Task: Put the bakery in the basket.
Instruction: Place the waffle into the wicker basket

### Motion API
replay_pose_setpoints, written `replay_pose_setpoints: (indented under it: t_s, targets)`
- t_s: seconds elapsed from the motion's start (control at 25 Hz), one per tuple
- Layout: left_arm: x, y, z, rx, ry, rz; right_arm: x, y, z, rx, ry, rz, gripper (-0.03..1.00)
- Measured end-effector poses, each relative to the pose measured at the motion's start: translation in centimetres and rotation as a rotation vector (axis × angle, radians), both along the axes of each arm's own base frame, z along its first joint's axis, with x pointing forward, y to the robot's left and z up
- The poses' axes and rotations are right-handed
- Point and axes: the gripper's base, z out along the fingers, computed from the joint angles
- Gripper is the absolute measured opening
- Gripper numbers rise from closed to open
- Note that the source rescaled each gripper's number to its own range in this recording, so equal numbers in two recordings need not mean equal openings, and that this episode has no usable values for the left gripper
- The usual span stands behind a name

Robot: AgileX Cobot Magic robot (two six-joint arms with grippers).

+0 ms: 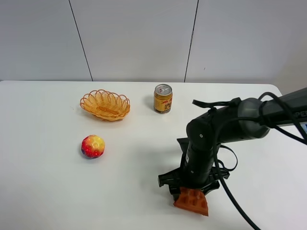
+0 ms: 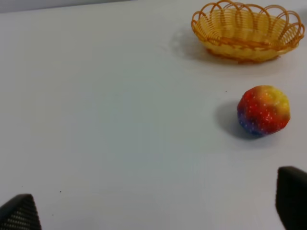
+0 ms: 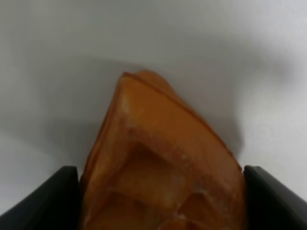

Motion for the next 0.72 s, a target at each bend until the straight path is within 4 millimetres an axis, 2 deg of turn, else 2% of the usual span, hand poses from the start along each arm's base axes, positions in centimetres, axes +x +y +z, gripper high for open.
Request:
replay_pose_setpoints:
  t_s: [0.24,0.44,0.56,0.72]
  targets:
    - [0.0,0.0,0.0,0.0,0.0,0.0,-0.5,-0.2,4.2,0.101,-0.076,0.058,0.0]
    - [0.0,0.0,0.0,0.0,0.0,0.0,-1.0,0.0,8.4,0.245,-0.18,0.205,0.0]
    - [0.0,0.0,0.0,0.0,0.0,0.0,0.3,0.9,10.8,0.301,-0.312,0.278,0.0]
    - [0.0,0.0,0.0,0.0,0.0,0.0,3.6,3.0,14.5,0.345,-0.564,0.351,0.0]
